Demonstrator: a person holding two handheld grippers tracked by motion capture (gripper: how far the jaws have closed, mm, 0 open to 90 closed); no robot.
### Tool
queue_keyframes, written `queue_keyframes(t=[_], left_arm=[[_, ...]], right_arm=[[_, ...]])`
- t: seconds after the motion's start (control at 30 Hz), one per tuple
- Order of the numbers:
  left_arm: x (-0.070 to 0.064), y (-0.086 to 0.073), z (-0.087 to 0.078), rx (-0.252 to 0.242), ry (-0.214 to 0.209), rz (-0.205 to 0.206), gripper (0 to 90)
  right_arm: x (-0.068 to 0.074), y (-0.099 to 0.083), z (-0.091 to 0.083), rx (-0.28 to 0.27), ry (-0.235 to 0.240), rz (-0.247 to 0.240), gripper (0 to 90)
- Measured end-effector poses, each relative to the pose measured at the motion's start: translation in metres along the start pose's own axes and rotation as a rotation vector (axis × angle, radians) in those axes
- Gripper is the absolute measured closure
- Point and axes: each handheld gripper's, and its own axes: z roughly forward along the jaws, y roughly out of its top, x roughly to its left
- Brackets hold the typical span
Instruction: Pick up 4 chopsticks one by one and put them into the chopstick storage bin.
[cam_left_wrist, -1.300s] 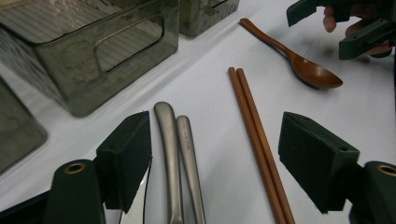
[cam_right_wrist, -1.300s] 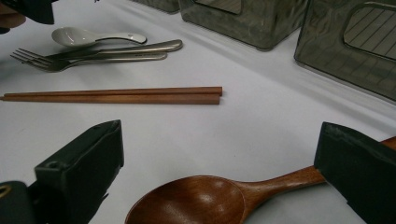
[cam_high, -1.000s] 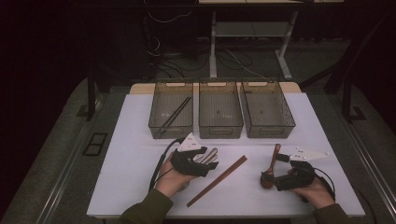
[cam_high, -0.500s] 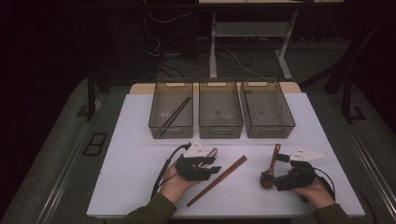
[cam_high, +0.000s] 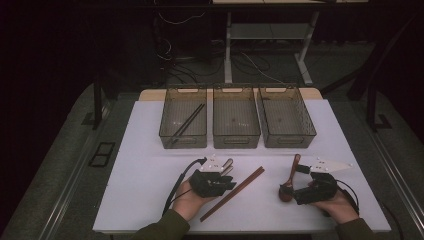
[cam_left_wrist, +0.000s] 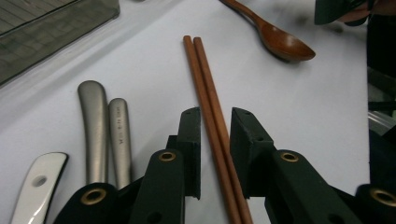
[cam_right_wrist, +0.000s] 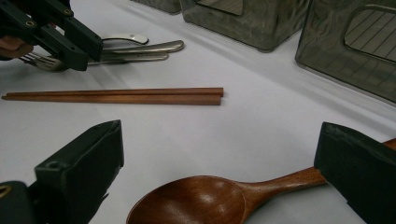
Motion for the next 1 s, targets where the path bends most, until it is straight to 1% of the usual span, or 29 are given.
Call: queue_keyframes(t=[0.07,0.23,0.33,0.37,0.4,0.43,0.5,0.53,0.57,0.63,0.67,0.7,0.77,0.8,0.87,0.9,1.0], left_arm=[[-0.001,0.0,0.001,0.009,0.001,0.001,73.9],[-0.005,0.001,0.003,0.023,-0.004,-0.017,75.1],[-0.009,0.001,0.005,0.032,-0.005,-0.01,75.1],[-0.01,0.001,0.007,0.038,-0.002,-0.007,75.0],[-0.011,0.001,0.008,0.053,0.006,0.006,75.0],[-0.012,0.0,0.01,0.048,0.01,-0.004,75.0],[-0.012,0.0,0.013,0.071,0.023,0.005,75.0],[-0.014,0.0,0.016,0.069,0.031,-0.002,75.0],[-0.014,0.0,0.016,0.087,0.038,0.011,75.0],[-0.015,0.0,0.018,0.087,0.052,0.005,75.1],[-0.014,0.0,0.018,0.098,0.056,0.016,75.1],[-0.014,0.0,0.019,0.104,0.061,0.016,75.1],[-0.015,-0.001,0.02,0.103,0.066,-0.003,75.1],[-0.014,-0.001,0.02,0.117,0.068,0.006,75.4],[-0.014,-0.002,0.021,0.111,0.073,-0.01,75.9],[-0.013,-0.002,0.02,0.12,0.074,-0.007,76.4],[-0.013,-0.002,0.021,0.12,0.083,-0.023,77.3]], right_arm=[[0.0,0.0,0.0,0.001,0.001,-0.001,1.3],[0.0,0.0,0.0,0.0,0.0,-0.001,1.3],[0.0,0.0,0.0,0.003,0.001,0.0,1.3],[0.0,0.0,0.0,0.003,0.001,0.001,1.3],[0.0,0.0,0.0,0.004,0.001,0.001,1.3],[0.0,0.0,0.0,0.004,0.001,0.0,1.3],[0.0,0.0,0.0,0.003,0.002,-0.001,1.3],[0.0,0.0,0.0,0.003,0.002,-0.001,1.3],[0.0,0.0,0.0,0.004,0.001,0.0,1.3],[0.0,0.0,0.0,0.003,0.0,0.0,1.3],[0.0,0.0,0.0,0.003,0.001,0.0,1.3],[0.0,0.0,0.0,0.004,0.001,0.0,1.3],[0.0,0.0,0.0,0.004,0.001,0.0,1.3],[0.0,0.0,0.0,0.004,0.001,-0.001,1.3],[0.0,0.0,0.0,0.003,0.001,-0.001,1.3],[0.0,0.0,0.0,0.003,0.001,-0.001,1.3],[0.0,0.0,0.0,0.003,0.001,-0.001,1.3]])
